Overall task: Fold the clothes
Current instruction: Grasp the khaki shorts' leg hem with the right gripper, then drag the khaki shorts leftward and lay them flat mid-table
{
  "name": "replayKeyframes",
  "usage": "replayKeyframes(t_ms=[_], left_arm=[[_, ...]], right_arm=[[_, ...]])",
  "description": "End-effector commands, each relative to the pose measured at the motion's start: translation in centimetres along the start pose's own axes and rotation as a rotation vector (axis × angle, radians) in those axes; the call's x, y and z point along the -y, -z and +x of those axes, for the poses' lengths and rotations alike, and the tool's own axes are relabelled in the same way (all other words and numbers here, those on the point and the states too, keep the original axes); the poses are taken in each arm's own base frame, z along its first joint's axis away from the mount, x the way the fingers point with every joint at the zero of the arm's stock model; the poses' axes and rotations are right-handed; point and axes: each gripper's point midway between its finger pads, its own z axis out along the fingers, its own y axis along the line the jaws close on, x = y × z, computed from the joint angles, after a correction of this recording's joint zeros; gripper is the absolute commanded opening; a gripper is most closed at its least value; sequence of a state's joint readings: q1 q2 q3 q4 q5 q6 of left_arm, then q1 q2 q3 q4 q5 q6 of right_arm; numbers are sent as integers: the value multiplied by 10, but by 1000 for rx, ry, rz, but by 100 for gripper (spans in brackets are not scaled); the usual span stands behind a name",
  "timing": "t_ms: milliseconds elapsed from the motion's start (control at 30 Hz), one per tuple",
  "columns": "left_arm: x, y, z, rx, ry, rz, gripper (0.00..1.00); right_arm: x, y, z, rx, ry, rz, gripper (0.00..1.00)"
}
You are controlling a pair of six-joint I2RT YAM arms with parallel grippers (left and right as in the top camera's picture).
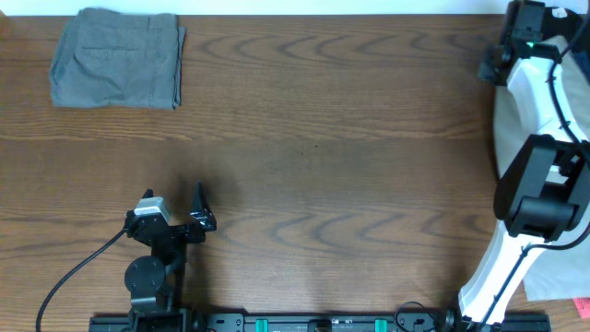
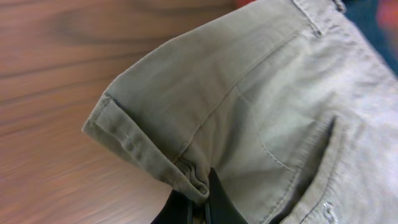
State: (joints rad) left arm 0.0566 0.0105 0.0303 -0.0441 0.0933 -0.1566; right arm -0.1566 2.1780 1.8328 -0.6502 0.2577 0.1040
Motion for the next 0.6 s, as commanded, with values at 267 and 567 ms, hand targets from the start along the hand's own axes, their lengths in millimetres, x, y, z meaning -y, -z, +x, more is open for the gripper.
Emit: replayKeyframes(t_ms=[267,567], left_arm=[[-3,-2,15,-37,-5,-6,98],[-3,-2,15,-37,-5,-6,98]], right_arm=[[-234,104,54,-30,279,-583,1],[-351,188,148,-76,548,-788,1]])
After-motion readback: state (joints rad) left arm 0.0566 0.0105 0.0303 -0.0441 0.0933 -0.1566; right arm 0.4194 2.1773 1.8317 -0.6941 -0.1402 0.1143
